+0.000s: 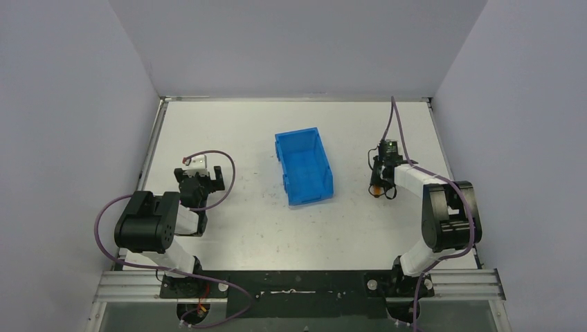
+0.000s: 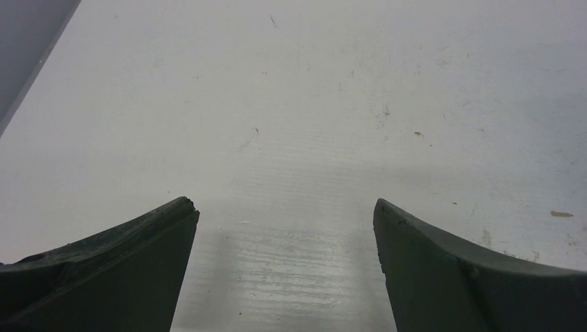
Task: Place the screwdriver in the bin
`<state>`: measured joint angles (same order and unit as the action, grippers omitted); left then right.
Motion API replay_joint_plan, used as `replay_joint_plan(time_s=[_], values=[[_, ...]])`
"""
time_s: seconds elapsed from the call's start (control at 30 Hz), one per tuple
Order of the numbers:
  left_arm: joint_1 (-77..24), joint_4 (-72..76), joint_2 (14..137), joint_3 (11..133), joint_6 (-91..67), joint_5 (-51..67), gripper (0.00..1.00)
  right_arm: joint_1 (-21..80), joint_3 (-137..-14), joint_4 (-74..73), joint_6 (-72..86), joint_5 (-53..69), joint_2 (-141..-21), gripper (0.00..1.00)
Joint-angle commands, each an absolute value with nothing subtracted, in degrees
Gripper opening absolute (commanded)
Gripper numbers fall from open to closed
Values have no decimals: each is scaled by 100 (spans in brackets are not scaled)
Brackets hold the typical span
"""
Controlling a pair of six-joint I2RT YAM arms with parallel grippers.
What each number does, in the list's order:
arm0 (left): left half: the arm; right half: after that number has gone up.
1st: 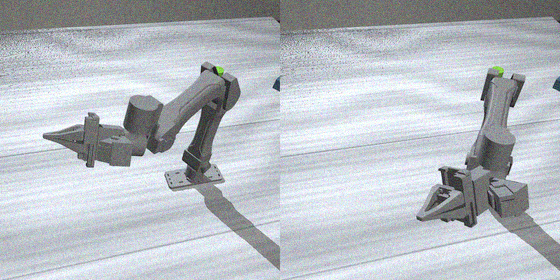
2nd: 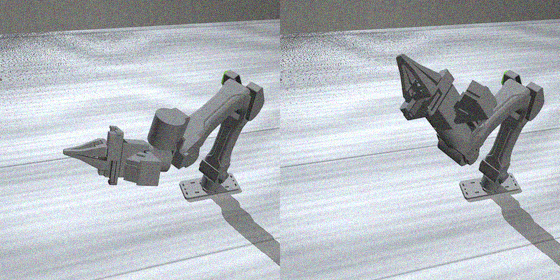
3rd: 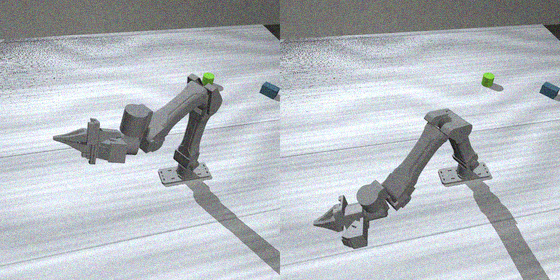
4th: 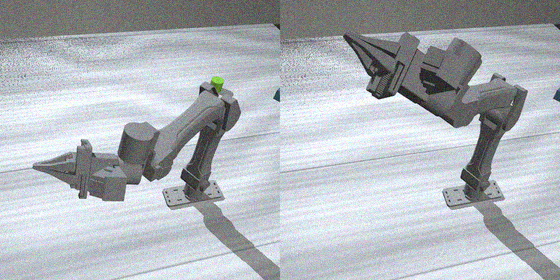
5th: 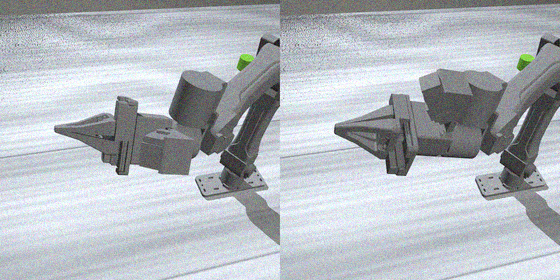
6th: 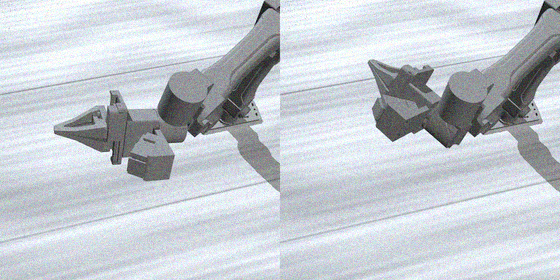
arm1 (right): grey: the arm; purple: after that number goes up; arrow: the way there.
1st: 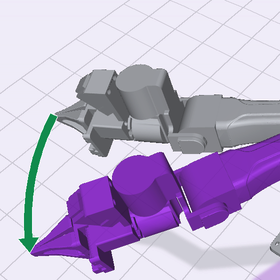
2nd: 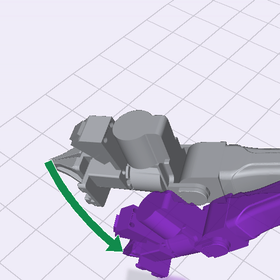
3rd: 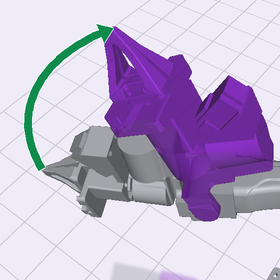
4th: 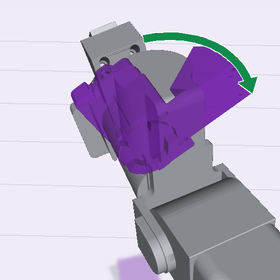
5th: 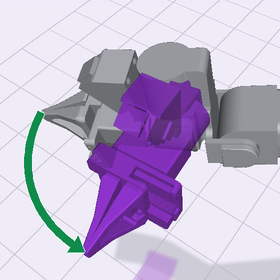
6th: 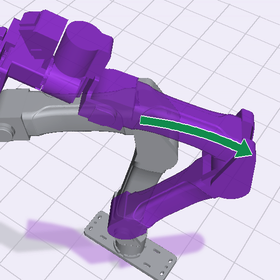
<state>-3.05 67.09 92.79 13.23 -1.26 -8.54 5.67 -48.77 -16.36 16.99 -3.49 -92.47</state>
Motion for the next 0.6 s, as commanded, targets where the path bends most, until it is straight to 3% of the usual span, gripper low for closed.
replay_joint_plan(time_s=[0.0,0.03,0.3,0.57], values=[[-325,6949,9243,1453,-158,-797,97,579,-4923,-1587,1697,-300,-9054,6],[-325,6945,9242,1451,-153,-798,97,580,-4946,-1620,1696,-321,-8968,0],[-325,6945,9244,1455,-152,-800,97,764,-5354,-2356,1680,-549,-7813,0],[-324,6949,9246,1455,-154,-795,97,1583,-6350,-3294,1784,-996,-6951,0]])
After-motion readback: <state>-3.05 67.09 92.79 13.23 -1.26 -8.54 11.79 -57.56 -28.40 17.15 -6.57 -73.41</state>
